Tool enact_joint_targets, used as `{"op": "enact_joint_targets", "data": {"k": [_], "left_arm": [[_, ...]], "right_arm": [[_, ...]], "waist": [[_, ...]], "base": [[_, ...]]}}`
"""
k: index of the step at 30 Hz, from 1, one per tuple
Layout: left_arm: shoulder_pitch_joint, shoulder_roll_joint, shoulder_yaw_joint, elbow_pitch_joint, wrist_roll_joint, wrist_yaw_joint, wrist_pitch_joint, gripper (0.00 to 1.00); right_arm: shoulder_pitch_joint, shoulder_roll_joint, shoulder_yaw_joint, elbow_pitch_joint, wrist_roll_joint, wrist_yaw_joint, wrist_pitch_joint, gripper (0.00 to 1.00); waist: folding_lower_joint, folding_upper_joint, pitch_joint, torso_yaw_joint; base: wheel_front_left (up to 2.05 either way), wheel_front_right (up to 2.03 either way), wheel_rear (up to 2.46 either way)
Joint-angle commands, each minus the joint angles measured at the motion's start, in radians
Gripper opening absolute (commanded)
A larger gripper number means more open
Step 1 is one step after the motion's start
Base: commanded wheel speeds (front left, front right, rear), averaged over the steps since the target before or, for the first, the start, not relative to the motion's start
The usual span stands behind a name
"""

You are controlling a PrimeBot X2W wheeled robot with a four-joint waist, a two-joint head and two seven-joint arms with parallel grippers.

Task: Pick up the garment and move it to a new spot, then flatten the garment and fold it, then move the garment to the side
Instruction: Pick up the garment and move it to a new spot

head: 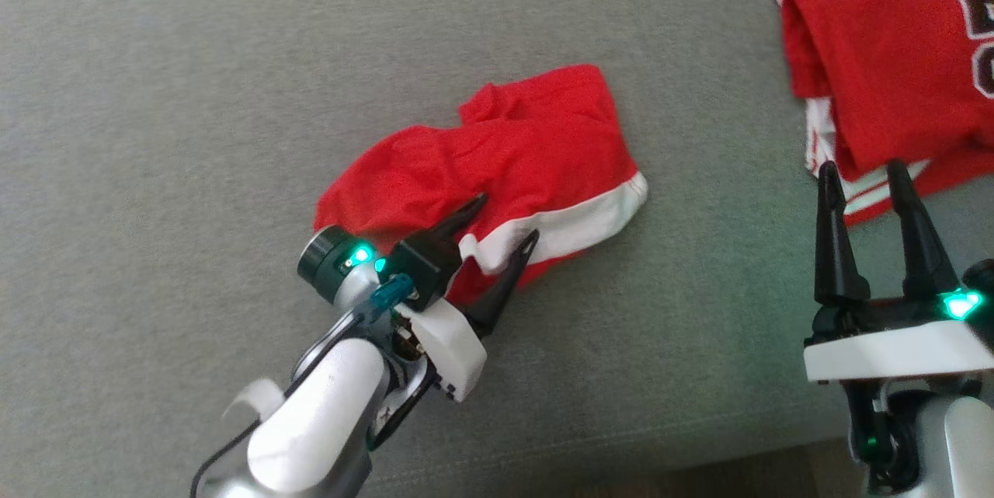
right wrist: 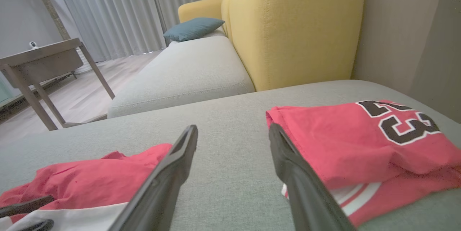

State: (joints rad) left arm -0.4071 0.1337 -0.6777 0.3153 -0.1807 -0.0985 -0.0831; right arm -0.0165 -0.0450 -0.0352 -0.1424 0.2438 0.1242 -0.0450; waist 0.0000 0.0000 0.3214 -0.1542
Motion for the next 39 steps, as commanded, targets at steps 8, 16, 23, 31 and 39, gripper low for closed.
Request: {"op": "enact_joint_targets", "data": {"k": [8, 16, 23, 31, 39], "left_arm": [[0.063, 0.003, 0.121, -0.204, -0.042, 0.102, -0.149, 1.0], [0.138, 0.045, 0.311, -0.246, -0.091, 0.214, -0.177, 1.0], [0.225, 0.084, 0.45, -0.258, -0.111, 0.23, -0.178, 1.0], [0.306, 0.098, 0.456, -0.252, -0.102, 0.203, -0.178, 1.0], [0.353, 0.107, 0.439, -0.254, -0.099, 0.195, -0.179, 1.0]], "right_arm": [[-0.02, -0.005, 0.022, -0.045, -0.036, 0.007, 0.026, 1.0], [0.002, -0.005, 0.022, -0.065, -0.054, 0.007, 0.059, 1.0], [0.03, -0.005, 0.016, -0.07, -0.057, 0.007, 0.077, 1.0], [0.073, -0.005, 0.019, -0.067, -0.063, 0.007, 0.097, 1.0], [0.115, -0.005, 0.009, -0.07, -0.056, 0.007, 0.108, 1.0]], "waist": [[0.0, 0.0, -0.08, 0.112], [0.0, 0.0, -0.131, 0.158], [0.0, 0.0, -0.174, 0.178], [0.0, 0.0, -0.224, 0.166], [0.0, 0.0, -0.259, 0.158]], "base": [[0.0, 0.0, 0.0], [0.0, 0.0, 0.0], [0.0, 0.0, 0.0], [0.0, 0.0, 0.0], [0.0, 0.0, 0.0]]}}
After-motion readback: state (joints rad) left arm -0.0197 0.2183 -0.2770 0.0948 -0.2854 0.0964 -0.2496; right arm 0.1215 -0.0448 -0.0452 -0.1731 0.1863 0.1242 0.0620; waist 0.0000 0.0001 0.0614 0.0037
